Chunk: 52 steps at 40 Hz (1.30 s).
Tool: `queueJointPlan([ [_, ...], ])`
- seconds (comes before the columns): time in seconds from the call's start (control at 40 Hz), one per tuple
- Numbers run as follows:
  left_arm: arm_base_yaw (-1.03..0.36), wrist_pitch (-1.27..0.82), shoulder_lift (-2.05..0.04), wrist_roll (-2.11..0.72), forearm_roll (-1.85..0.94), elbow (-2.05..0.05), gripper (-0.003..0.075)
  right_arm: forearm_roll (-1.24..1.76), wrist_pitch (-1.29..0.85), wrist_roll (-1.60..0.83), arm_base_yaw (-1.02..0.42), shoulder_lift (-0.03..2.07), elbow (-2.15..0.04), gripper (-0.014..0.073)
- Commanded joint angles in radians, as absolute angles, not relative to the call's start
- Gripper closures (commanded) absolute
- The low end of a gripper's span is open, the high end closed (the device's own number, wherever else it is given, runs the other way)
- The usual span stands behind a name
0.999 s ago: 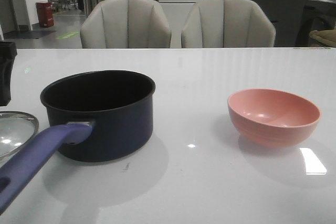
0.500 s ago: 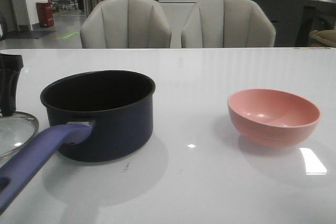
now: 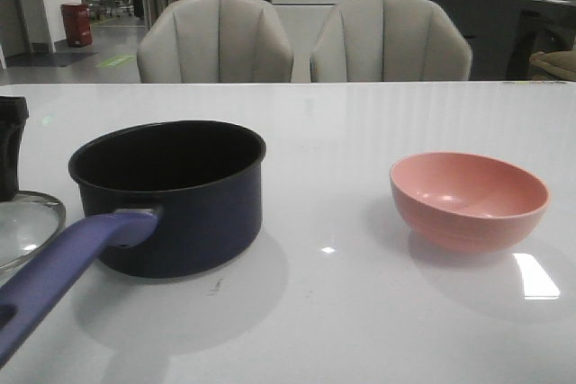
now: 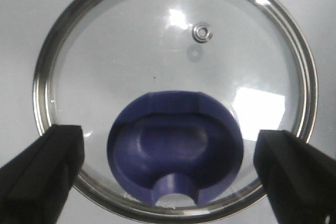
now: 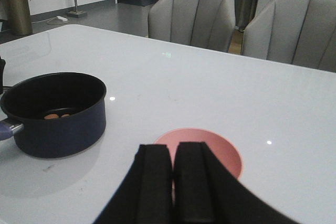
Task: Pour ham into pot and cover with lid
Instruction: 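Lower the left gripper onto the lid's purple knob and grasp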
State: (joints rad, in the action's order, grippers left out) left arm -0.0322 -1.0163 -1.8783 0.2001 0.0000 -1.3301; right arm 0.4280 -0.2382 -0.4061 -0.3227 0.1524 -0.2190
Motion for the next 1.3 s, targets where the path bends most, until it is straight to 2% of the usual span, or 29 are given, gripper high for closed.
queueJointPlan([
  [0.0, -0.033, -0.998, -1.835, 0.194, -0.009, -1.359, 0.0064, 0.439, -0.170, -0.414, -0.324, 0.162, -0.247, 0.0412],
  [0.625, -0.033, -1.006, -1.875, 0.193, -0.040, -1.364, 0.0067, 0.439, -0.170, -0.414, -0.324, 0.162, -0.247, 0.0412],
  [0.7, -0.033, -1.010, -1.875, 0.193, -0.040, -1.364, 0.0109, 0.439, -0.170, -0.414, -0.324, 0.162, -0.247, 0.0412],
  [0.974, -0.033, -1.020, -1.875, 0.193, -0.040, -1.364, 0.0397, 0.439, -0.170, -0.414, -0.324, 0.162, -0.247, 0.0412],
  [1.074, -0.033, -1.024, -1.875, 0.193, -0.040, -1.364, 0.0443, 0.439, -0.170, -0.414, -0.324, 0.162, -0.247, 0.0412],
  [1.274, -0.033, -1.028, -1.873, 0.193, -0.040, -1.368, 0.0461, 0.439, -0.170, -0.414, -0.324, 0.162, -0.247, 0.0412],
])
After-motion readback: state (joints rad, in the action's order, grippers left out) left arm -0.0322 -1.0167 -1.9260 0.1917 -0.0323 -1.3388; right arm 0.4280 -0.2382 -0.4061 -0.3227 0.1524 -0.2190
